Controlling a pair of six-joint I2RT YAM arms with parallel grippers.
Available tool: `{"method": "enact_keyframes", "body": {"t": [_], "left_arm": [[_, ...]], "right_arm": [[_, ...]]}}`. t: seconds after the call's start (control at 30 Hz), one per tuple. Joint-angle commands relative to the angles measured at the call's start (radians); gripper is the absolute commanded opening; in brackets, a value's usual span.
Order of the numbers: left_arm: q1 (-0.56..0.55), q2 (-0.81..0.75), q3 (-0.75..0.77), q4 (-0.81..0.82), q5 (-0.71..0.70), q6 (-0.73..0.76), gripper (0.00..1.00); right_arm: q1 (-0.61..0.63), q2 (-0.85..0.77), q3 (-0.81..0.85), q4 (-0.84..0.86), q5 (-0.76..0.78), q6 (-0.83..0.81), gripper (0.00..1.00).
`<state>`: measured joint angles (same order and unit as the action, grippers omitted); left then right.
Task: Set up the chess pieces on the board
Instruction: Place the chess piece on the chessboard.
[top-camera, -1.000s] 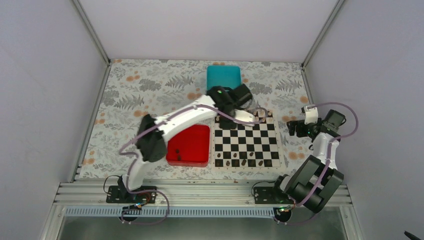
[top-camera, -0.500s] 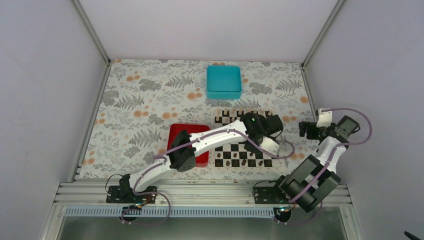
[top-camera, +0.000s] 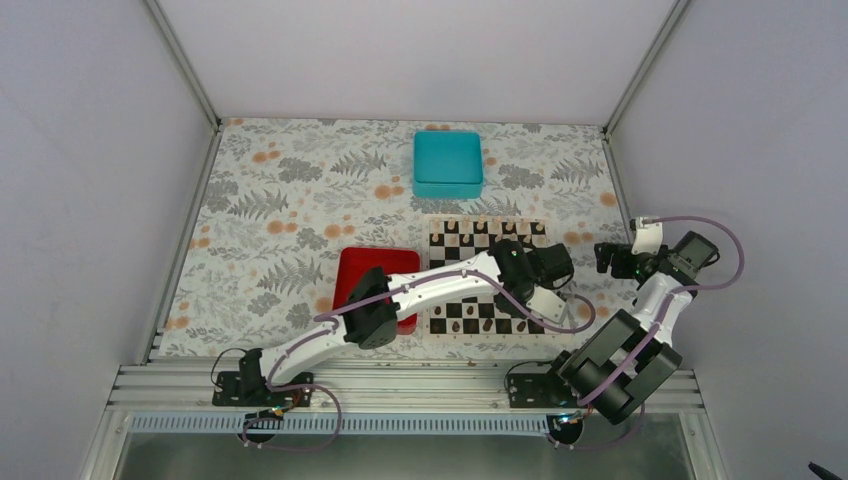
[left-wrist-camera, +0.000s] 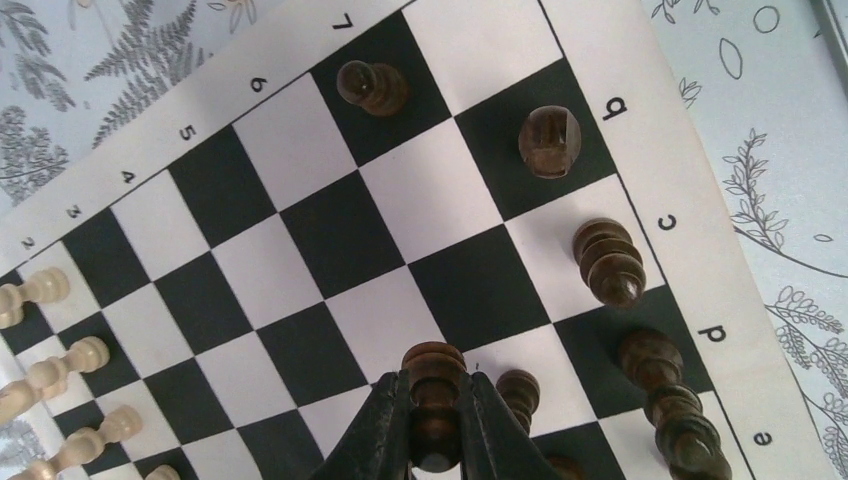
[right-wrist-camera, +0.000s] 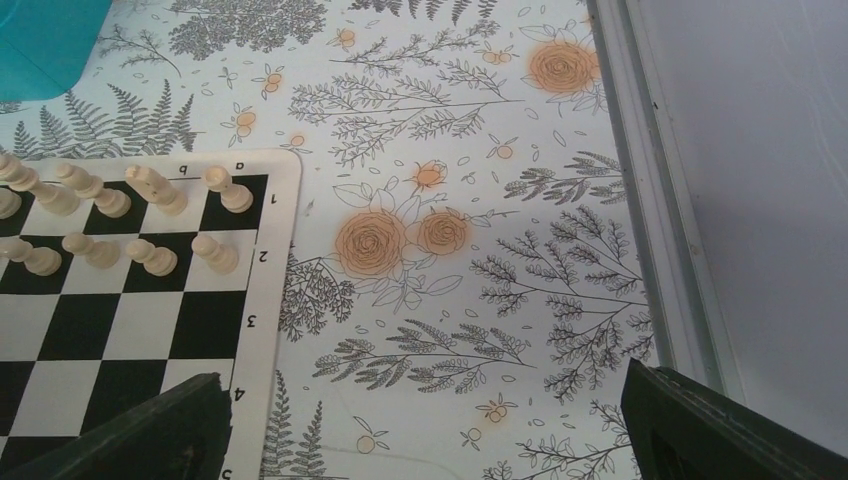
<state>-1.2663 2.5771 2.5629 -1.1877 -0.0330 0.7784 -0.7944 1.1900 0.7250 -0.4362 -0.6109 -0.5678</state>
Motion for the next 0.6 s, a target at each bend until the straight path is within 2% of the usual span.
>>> {"method": "enact_keyframes", "body": {"t": [0.0,0.57], "left_arm": [[-0.010,0.024,-0.002,0.024,0.011,0.013,0.10],[-0.011,0.072,0.000,0.021,0.045,0.014,0.10]], "right_arm": [[-0.013,-0.013,0.022,-0.004,-0.043,-0.005,1.00],[-0.012,-0.010,0.019,-0.006,-0.054,-0.009,1.00]]}}
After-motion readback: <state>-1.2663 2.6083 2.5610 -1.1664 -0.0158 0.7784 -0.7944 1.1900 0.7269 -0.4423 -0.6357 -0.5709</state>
